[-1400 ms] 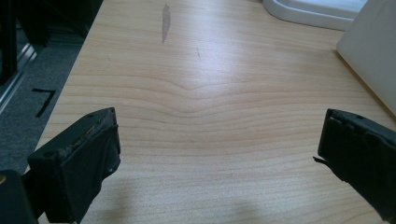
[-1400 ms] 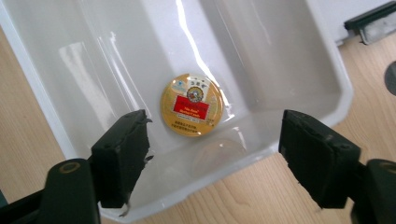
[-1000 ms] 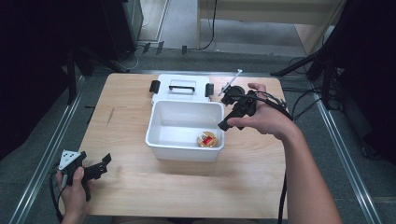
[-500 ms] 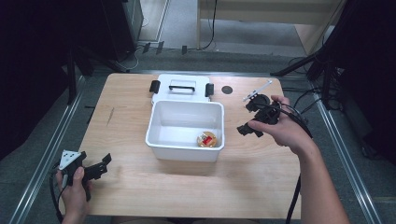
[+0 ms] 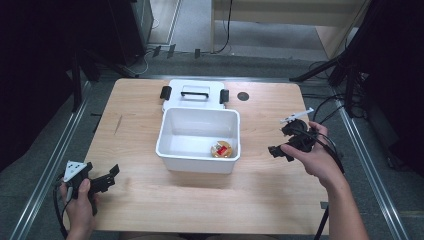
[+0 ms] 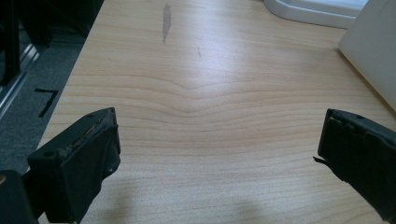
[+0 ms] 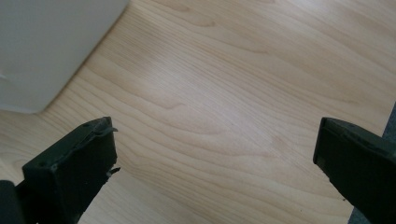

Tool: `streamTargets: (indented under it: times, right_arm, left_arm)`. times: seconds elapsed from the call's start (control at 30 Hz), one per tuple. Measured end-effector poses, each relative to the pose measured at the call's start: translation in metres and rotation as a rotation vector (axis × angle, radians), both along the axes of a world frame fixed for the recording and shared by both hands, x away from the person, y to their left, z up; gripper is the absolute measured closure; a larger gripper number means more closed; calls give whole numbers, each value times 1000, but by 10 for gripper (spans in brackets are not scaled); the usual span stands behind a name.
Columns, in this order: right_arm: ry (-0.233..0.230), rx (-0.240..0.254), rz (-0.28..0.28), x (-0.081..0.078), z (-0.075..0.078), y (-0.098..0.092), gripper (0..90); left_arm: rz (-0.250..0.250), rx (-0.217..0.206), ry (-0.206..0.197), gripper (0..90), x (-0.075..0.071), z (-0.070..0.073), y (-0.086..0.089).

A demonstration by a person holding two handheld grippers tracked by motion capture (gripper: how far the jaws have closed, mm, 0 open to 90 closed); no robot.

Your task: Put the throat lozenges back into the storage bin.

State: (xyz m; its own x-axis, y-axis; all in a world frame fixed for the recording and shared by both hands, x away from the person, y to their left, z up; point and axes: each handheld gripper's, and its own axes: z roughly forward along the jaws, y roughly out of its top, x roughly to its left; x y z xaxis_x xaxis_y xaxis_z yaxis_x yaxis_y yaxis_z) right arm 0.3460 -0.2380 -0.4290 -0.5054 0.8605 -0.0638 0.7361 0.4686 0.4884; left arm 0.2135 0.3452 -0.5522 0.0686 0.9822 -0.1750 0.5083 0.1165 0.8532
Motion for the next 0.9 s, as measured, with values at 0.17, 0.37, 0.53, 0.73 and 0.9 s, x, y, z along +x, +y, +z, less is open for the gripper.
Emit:
streamTargets:
  times: [0.17, 0.37, 0.53, 0.73, 0.9]
  right_arm:
    - [-26, 32, -42, -8, -16, -16, 0]
    - [-69, 71, -85, -22, -37, -35, 0]
    - [-101, 108, -134, -34, -56, -52, 0]
    - [-136, 139, -182, -48, -72, -68, 0]
    - [-169, 161, -208, -57, -78, -79, 0]
  left_arm:
    - [1, 4, -3, 0, 0, 0, 0]
    - [1, 6, -1, 0, 0, 0, -1]
    - [4, 6, -5, 0, 0, 0, -1]
    - [3, 12, -1, 0, 0, 0, -2]
    - [4, 14, -1, 0, 0, 0, -2]
